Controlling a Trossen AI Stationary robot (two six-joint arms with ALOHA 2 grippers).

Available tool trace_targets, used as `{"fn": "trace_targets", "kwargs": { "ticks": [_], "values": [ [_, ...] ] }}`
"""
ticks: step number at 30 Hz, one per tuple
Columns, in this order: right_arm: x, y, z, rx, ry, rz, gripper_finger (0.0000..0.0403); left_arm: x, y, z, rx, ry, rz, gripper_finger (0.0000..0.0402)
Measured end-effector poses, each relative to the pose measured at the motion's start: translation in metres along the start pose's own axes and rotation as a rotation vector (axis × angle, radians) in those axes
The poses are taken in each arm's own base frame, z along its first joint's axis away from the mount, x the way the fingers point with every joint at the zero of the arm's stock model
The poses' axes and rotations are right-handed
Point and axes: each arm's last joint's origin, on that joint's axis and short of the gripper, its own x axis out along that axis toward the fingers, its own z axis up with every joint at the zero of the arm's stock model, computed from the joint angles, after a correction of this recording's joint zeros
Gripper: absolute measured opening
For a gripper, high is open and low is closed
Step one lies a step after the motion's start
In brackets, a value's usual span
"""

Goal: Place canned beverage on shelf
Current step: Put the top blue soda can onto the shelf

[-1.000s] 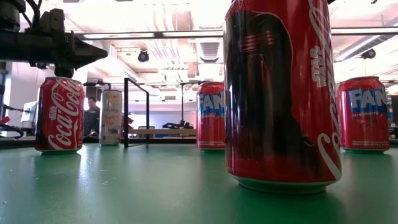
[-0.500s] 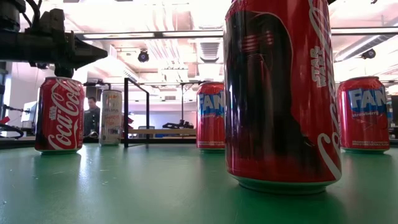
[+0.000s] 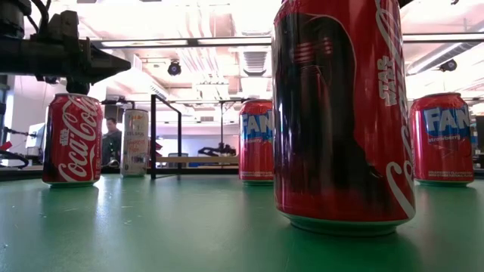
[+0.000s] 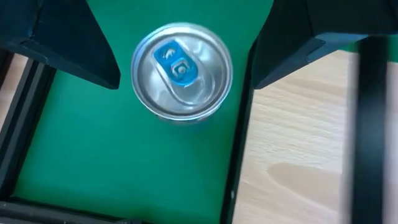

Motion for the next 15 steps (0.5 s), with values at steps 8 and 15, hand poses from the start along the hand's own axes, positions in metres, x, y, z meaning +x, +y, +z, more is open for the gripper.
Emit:
{"fn": "trace_targets", "kwargs": {
  "ticks": [8,15],
  "values": [
    [0.0118,-0.002,0.0064,0.022,0.048,0.008,0.0358,0.0,0.0,0.0,0.0,0.0,0.0,0.0],
    [0.0102,-0.0042,0.0067,0.03,0.05,0.026,0.0334,0.0,0.0,0.0,0.0,0.0,0.0,0.0]
  ]
}}
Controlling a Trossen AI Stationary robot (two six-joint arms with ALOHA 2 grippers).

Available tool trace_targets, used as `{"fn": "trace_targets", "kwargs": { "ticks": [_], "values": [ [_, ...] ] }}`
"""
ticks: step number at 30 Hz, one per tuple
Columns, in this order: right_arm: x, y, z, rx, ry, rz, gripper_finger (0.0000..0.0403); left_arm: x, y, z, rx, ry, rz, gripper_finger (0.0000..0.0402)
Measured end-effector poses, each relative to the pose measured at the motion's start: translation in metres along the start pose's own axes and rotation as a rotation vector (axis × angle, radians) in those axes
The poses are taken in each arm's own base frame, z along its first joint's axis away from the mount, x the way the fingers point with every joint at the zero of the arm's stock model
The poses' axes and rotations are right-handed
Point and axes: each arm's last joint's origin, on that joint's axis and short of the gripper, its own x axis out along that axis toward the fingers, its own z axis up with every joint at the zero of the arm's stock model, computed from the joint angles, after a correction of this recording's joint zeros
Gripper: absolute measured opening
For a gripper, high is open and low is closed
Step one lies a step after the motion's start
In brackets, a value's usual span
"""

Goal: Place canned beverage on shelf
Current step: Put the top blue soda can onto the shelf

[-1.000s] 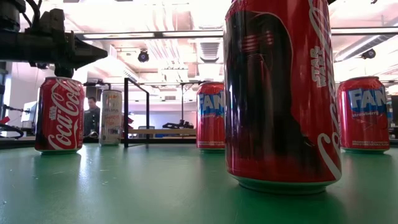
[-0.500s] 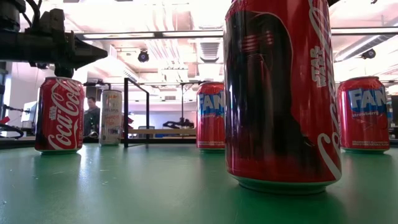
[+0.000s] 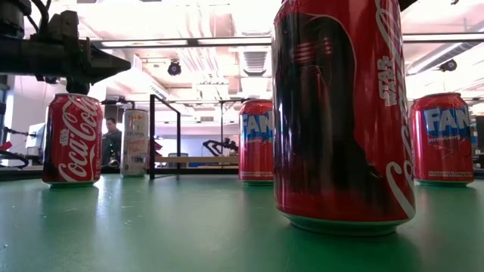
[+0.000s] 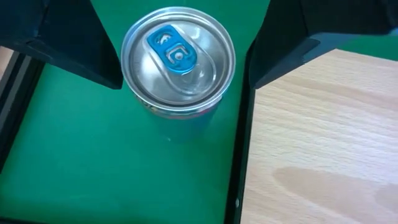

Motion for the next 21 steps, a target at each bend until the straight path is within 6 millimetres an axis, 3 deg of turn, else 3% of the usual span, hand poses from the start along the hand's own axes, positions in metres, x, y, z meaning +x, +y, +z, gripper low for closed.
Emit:
{"fn": "trace_targets", "kwargs": {
  "ticks": [10,21],
  "values": [
    [0.0,0.0,-0.001,-0.002,0.012,0.011,0.0237,0.0,0.0,0.0,0.0,0.0,0.0,0.0],
    [-0.014,-0.001,-0.007,-0.006,-0.007,0.076,0.0238,0.0,0.0,0.0,0.0,0.0,0.0,0.0]
  ]
}}
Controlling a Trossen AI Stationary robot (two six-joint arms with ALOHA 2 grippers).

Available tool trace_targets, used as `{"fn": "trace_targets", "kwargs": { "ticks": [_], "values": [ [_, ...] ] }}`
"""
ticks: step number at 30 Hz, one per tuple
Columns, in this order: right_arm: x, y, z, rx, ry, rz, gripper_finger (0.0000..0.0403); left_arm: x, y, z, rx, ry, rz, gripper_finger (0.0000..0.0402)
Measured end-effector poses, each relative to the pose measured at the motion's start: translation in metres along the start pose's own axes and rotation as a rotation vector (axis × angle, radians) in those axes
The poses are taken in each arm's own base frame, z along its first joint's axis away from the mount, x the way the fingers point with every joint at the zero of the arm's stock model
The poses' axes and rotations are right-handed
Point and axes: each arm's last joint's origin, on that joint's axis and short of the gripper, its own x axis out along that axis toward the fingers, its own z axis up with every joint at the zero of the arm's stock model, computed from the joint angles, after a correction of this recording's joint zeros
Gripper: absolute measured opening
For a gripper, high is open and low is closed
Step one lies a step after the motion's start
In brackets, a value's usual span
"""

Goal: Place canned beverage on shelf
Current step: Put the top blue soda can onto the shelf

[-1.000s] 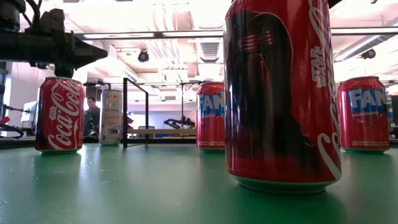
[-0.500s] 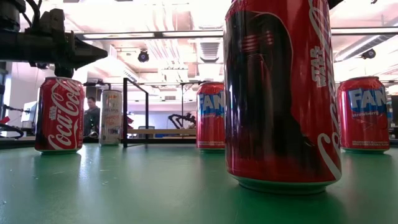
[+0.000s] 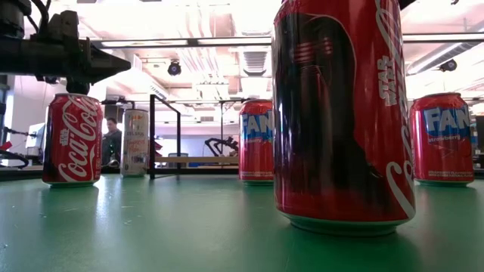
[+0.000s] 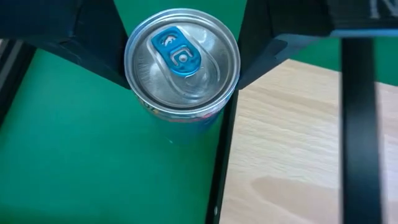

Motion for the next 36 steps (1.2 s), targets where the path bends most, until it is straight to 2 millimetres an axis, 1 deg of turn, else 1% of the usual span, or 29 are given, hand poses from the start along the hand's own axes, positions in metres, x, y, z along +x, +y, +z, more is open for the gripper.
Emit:
{"fn": "trace_targets", "kwargs": {
  "ticks": [5,10,15,22,25,29,36],
  "values": [
    [-0.021,-0.003,-0.01,0.002,-0.049,0.019,0.0237,0.0,0.0,0.0,0.001,0.0,0.0,0.0],
    [-0.042,-0.009,-0.026,0.033,-0.056,0.016,0.0236,0.0,0.0,0.0,0.0,0.0,0.0,0.0],
    [-0.059,-0.014,-0.049,0.028,-0.024,-0.02,0.0239,0.0,0.0,0.0,0.0,0.0,0.0,0.0],
    [-0.079,-0.007,-0.084,-0.009,-0.004,0.003,0.0239,0.0,0.0,0.0,0.0,0.0,0.0,0.0],
    [-0.085,-0.003,-0.098,-0.029,0.007,0.014,0.0238,0.0,0.0,0.0,0.0,0.0,0.0,0.0],
    [-0.088,0.006,-0.112,-0.05,0.021,0.03,0.0239,0.0,0.0,0.0,0.0,0.0,0.0,0.0],
    [-0.083,0.026,-0.131,-0.118,0.072,0.029,0.0238,0.0,0.0,0.0,0.0,0.0,0.0,0.0]
  ]
}}
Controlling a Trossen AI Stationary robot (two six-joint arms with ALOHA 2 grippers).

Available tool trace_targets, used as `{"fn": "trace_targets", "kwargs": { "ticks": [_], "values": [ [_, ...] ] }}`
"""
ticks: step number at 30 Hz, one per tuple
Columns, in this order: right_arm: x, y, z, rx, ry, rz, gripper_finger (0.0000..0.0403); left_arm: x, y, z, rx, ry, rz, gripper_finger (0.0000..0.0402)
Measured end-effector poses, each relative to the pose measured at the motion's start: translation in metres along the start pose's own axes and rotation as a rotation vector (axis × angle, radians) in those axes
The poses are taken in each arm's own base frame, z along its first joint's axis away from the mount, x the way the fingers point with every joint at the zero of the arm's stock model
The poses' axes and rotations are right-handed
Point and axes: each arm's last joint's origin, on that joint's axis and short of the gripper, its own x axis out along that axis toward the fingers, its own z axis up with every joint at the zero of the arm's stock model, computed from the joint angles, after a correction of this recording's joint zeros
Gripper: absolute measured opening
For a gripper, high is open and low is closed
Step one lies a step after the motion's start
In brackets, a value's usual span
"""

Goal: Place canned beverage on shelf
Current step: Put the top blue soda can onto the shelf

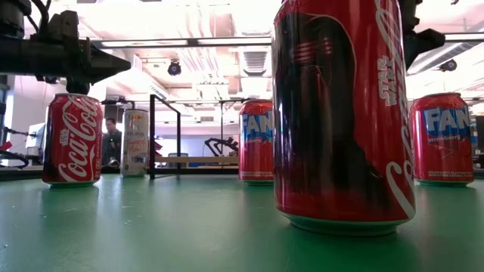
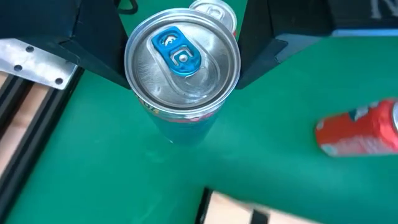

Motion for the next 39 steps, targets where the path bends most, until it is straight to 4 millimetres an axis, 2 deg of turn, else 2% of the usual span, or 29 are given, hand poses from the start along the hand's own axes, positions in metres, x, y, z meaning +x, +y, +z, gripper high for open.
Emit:
{"fn": "trace_targets", "kwargs": {
  "ticks": [8,15,19,29,39],
  "values": [
    [0.011,0.028,-0.012,-0.083,-0.009,0.003,0.0238,0.0,0.0,0.0,0.0,0.0,0.0,0.0],
    [0.004,0.058,-0.016,-0.159,-0.09,0.012,0.024,0.0,0.0,0.0,0.0,0.0,0.0,0.0],
    [0.0,0.081,-0.014,-0.261,-0.092,0.024,0.0241,0.0,0.0,0.0,0.0,0.0,0.0,0.0],
    [0.001,0.113,0.006,-0.426,-0.09,-0.038,0.0242,0.0,0.0,0.0,0.0,0.0,0.0,0.0],
    [-0.007,0.123,0.045,-0.538,-0.117,-0.063,0.0242,0.0,0.0,0.0,0.0,0.0,0.0,0.0]
  ]
}}
